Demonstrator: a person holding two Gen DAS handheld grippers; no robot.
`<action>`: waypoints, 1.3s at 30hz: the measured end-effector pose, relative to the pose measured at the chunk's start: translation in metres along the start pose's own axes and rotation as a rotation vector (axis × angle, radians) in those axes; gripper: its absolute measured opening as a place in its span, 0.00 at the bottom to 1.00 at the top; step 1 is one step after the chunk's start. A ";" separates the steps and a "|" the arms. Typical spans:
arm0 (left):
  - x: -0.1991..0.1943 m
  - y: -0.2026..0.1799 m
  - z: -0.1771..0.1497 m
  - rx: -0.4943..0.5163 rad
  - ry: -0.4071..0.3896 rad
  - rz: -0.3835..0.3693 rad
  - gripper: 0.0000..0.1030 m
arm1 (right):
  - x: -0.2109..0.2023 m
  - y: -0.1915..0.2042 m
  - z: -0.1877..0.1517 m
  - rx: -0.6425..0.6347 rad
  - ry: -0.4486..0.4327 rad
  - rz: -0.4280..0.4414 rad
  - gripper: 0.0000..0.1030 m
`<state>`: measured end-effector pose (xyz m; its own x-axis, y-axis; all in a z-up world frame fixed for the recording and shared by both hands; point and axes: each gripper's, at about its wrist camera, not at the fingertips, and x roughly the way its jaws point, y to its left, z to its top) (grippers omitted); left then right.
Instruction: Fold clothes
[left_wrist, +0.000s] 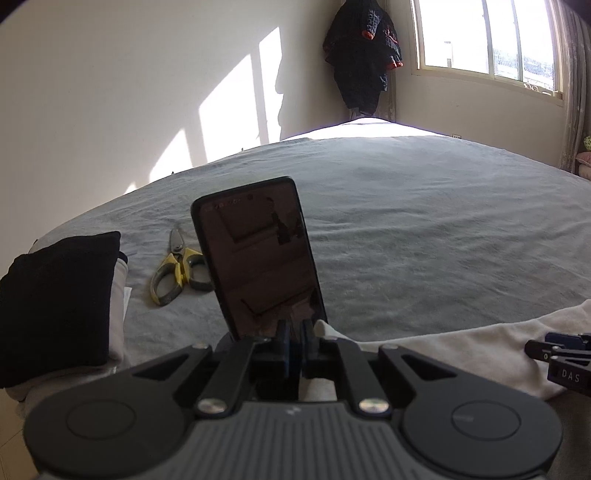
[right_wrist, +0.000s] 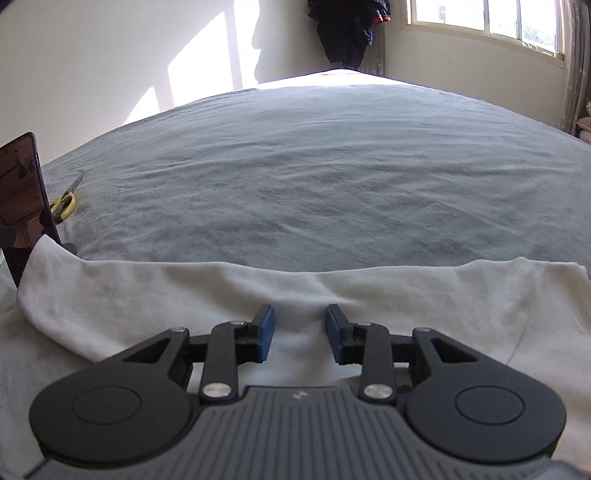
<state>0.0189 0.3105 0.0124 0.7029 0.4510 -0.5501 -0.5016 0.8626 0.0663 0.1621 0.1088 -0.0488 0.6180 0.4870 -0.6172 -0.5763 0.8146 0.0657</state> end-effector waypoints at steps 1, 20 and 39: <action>-0.003 0.000 0.000 -0.011 0.002 -0.013 0.12 | -0.003 0.006 0.002 0.002 -0.004 0.019 0.35; -0.060 -0.122 -0.003 0.011 0.104 -0.457 0.41 | -0.206 -0.143 -0.049 0.273 -0.082 -0.265 0.39; -0.069 -0.175 -0.106 0.273 0.466 -0.609 0.41 | -0.296 -0.221 -0.186 0.493 0.238 -0.453 0.44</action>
<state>0.0050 0.1039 -0.0494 0.5008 -0.2049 -0.8410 0.0837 0.9785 -0.1885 0.0073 -0.2742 -0.0261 0.5738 0.0305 -0.8185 0.0534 0.9958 0.0745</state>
